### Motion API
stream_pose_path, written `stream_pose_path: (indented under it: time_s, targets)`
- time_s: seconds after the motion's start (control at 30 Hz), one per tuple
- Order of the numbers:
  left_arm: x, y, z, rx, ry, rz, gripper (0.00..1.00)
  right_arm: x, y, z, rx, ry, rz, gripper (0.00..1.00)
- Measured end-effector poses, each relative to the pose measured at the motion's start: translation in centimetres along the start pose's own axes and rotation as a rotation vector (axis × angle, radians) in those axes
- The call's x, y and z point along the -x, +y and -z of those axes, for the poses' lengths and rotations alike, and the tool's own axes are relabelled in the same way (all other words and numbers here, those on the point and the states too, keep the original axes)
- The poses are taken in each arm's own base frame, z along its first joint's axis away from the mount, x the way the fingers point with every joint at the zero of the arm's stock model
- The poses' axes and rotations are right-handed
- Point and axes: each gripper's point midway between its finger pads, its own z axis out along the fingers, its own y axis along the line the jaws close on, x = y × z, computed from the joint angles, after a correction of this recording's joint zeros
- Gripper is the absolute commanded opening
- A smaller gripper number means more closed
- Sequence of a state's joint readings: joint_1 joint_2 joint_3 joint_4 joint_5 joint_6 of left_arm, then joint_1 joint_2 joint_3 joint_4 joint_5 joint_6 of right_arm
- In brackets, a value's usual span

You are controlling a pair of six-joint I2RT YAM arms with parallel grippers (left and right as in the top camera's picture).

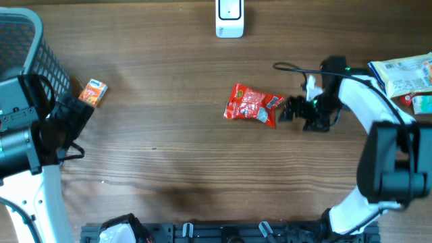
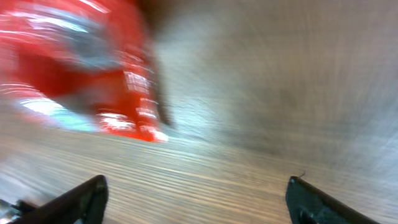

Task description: Scan the item barcode

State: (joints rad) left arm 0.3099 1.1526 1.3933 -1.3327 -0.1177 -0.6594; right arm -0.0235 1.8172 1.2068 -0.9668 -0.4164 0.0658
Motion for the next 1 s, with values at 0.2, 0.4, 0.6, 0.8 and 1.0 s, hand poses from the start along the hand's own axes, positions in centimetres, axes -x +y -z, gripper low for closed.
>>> stream_pose_path:
  time_s: [0.2,0.4,0.6,0.8,1.0]
  targets:
    - [0.0,0.0,0.0,0.000,0.000,0.000,1.00,8.5,4.7,7.3,0.048,-0.437,0.348,0.99]
    - [0.0,0.0,0.0,0.000,0.000,0.000,1.00,12.6,6.8,7.9,0.089,-0.592,0.491,0.90]
    - [0.0,0.0,0.0,0.000,0.001,0.000,1.00,12.2,8.2,1.8,0.139,-0.471,0.528,0.68]
    - [0.0,0.0,0.0,0.000,0.000,0.000,1.00,9.5,8.5,-3.7,0.156,-0.293,0.514,0.54]
    - [0.0,0.0,0.0,0.000,0.001,0.000,1.00,6.7,6.9,-6.2,0.136,-0.140,0.444,0.53]
